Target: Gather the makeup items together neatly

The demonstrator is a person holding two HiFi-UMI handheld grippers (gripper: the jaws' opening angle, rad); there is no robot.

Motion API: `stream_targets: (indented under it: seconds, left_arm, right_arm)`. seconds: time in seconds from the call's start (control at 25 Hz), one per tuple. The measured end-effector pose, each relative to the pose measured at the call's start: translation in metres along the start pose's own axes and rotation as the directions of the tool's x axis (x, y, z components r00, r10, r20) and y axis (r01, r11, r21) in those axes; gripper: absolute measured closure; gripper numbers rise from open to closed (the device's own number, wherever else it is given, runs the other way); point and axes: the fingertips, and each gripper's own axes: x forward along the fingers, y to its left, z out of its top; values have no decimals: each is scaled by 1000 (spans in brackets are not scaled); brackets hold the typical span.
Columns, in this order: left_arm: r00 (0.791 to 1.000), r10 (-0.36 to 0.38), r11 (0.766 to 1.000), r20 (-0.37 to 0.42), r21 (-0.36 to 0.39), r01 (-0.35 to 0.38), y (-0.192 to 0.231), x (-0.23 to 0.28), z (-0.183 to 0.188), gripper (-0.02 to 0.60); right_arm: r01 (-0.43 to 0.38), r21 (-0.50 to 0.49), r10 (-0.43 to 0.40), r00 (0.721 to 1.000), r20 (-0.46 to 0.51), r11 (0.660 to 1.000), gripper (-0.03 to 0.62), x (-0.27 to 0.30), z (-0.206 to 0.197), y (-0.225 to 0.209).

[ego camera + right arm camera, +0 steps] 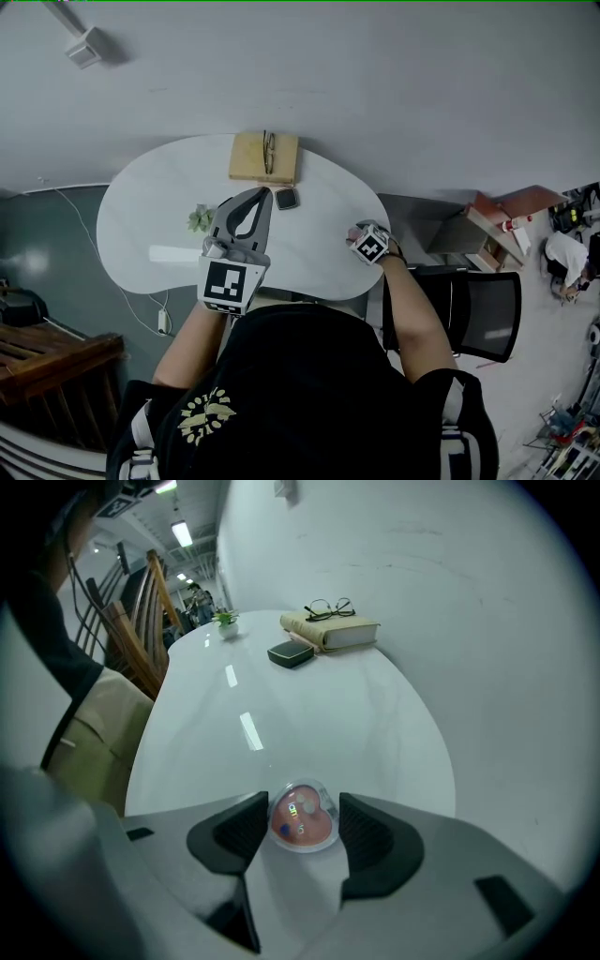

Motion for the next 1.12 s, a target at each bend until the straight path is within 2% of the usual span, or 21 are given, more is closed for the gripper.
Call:
stream_targets:
  seconds: [0.28,0.4,0.48,0.6,0.88,1.12]
  left_arm:
    - [1000,-20,1000,0,4,20,27,0,0,569]
    - [1000,-25,1000,-11,-7,25,35,-1,-9,569]
    - [1000,-26,1000,-14,-14,26,40,0,-11,569]
    - [1000,-27,999,-6,-20,26,45,-1,-10,569]
    - [1000,-14,999,-5,-30,14,61,-8,-14,569]
    - [1000,20,999,-3,-44,-21,79,-18,-19,569]
  right_arm:
    - [3,-20,-3,1000,-9,1000,321,-5,13,-3]
    - [17,46,-21,995,99,999,319,-19,52,-4]
    - [11,42,-18,988,153,999,319,-25,85,1]
    - [-19,13,17,982,186,1000,319,-19,122,15]
    - [-65,-102,80,987,142,993,319,8,169,45]
    - [-64,-117,77,992,105,991,319,28,188,45]
